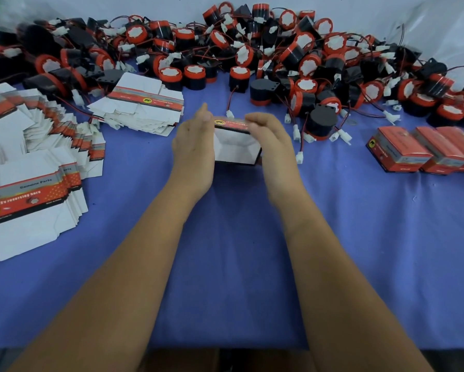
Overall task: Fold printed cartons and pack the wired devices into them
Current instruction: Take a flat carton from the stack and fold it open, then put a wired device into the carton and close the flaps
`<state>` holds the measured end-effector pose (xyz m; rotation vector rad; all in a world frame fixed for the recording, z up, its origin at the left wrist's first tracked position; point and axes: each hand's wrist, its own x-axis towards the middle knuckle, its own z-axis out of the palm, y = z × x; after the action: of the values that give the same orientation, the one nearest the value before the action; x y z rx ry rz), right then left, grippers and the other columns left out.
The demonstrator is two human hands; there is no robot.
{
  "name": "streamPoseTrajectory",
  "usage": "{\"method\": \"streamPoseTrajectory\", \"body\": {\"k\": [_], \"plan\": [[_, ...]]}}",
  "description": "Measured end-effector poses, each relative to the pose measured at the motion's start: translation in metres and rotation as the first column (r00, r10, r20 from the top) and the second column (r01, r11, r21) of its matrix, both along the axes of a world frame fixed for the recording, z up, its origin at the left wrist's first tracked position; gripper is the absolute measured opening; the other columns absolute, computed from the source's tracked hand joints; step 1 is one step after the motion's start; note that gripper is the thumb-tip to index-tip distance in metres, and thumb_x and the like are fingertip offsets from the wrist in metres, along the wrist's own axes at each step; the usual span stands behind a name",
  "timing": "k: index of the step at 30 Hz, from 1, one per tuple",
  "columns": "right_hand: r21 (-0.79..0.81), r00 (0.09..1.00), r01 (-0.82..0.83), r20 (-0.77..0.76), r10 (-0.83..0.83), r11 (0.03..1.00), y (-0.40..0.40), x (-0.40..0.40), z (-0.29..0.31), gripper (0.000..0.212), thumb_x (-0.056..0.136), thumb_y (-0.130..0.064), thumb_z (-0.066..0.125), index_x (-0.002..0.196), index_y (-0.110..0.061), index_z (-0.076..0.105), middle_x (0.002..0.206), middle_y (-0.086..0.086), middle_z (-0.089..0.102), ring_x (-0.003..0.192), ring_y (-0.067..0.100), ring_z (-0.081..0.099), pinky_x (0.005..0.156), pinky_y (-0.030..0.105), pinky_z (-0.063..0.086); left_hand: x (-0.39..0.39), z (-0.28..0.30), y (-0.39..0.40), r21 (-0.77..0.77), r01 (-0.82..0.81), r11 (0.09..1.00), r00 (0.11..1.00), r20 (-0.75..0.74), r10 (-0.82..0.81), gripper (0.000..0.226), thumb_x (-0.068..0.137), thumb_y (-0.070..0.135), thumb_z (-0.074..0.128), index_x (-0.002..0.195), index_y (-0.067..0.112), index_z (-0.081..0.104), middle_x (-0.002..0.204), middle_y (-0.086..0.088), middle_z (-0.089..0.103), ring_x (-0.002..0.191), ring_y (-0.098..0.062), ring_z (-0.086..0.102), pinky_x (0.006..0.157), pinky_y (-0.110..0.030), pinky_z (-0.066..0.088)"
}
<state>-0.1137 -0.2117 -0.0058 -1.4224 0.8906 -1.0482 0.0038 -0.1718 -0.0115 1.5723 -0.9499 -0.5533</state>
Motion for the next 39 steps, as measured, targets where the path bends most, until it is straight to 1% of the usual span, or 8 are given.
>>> {"method": "streamPoseTrajectory", "body": {"k": [5,10,15,19,25,30,35,39], "plan": [[-0.189,0.999,0.005,0.034,0.001,0.982,0.002,-0.001,0.001,0.038,0.076,0.016,0.043,0.092,-0.016,0.056,0.113,0.01,0.056,0.103,0.017,0.054,0.08,0.03,0.051,0.009,-0.008,0.01,-0.08,0.239,0.968,0.971,-0.013,-0.241,0.086,0.086,0.028,0.077,0.154,0.023,0.024,0.13,0.012,0.062,0.115,-0.002,0.062,0.091,-0.02,0.053],[-0.238,0.971,0.193,-0.094,-0.22,0.952,-0.007,-0.013,0.0,0.035,0.084,-0.002,0.051,0.11,-0.023,0.06,0.123,-0.007,0.056,0.114,0.007,0.05,0.094,0.028,0.045,0.015,-0.015,0.004,-0.072,0.075,0.995,0.994,0.09,-0.068,0.095,0.068,0.017,0.09,0.146,0.018,0.035,0.132,0.01,0.058,0.115,-0.003,0.058,0.096,-0.027,0.053],[-0.35,0.41,0.231,-0.811,-0.418,0.908,-0.026,-0.032,-0.014,0.024,0.094,-0.027,0.047,0.111,-0.016,0.061,0.133,0.011,0.045,0.129,0.032,0.031,0.11,0.043,0.021,0.02,-0.021,0.0,-0.117,-0.004,0.993,0.998,0.063,0.012,0.081,0.068,0.016,0.09,0.133,0.019,0.041,0.123,0.011,0.057,0.11,0.0,0.059,0.08,-0.011,0.051],[-0.476,0.32,0.093,-0.818,-0.479,0.875,-0.029,-0.032,-0.016,0.017,0.093,-0.013,0.051,0.099,-0.004,0.063,0.117,0.014,0.058,0.119,0.033,0.043,0.09,0.036,0.031,0.019,-0.021,-0.001,-0.124,-0.012,0.992,0.999,0.05,0.018,0.081,0.069,0.015,0.089,0.133,0.02,0.04,0.121,0.012,0.055,0.104,0.007,0.056,0.074,-0.003,0.047],[-0.43,0.721,-0.121,-0.657,-0.218,0.895,-0.009,-0.016,-0.007,0.021,0.077,0.003,0.054,0.081,-0.008,0.072,0.086,0.001,0.07,0.083,0.021,0.062,0.073,0.039,0.054,0.018,-0.018,0.0,-0.2,-0.109,0.974,0.994,-0.029,0.106,0.077,0.071,0.014,0.088,0.13,0.017,0.039,0.123,0.005,0.058,0.102,0.005,0.06,0.074,-0.007,0.049],[-0.29,0.83,-0.272,-0.554,0.071,0.918,0.005,-0.008,0.005,0.015,0.074,0.004,0.053,0.062,0.0,0.062,0.055,0.01,0.054,0.049,0.013,0.041,0.047,0.021,0.037,0.023,-0.018,-0.001,-0.29,-0.229,0.929,0.971,-0.137,0.196,0.069,0.074,0.014,0.085,0.122,0.019,0.037,0.11,0.01,0.06,0.091,0.011,0.063,0.073,-0.01,0.05],[-0.237,0.97,-0.109,-0.24,0.05,0.965,0.002,-0.026,0.022,0.028,0.073,0.003,0.048,0.05,-0.012,0.054,0.054,0.002,0.049,0.053,0.01,0.04,0.055,0.021,0.037,0.025,-0.013,0.002,-0.304,-0.223,0.926,0.937,-0.329,0.117,0.066,0.082,0.03,0.075,0.134,0.017,0.037,0.125,0.007,0.059,0.11,0.0,0.061,0.092,-0.021,0.052],[0.026,0.952,0.282,-0.135,-0.276,0.959,-0.015,-0.038,0.029,0.03,0.073,0.005,0.046,0.046,-0.006,0.05,0.046,0.005,0.047,0.045,0.013,0.039,0.045,0.015,0.035,0.024,-0.011,0.003,-0.316,-0.186,0.93,0.884,-0.467,0.018,0.04,0.089,0.041,0.063,0.119,0.027,0.042,0.127,0.005,0.06,0.114,-0.004,0.062,0.093,-0.026,0.053]]}}
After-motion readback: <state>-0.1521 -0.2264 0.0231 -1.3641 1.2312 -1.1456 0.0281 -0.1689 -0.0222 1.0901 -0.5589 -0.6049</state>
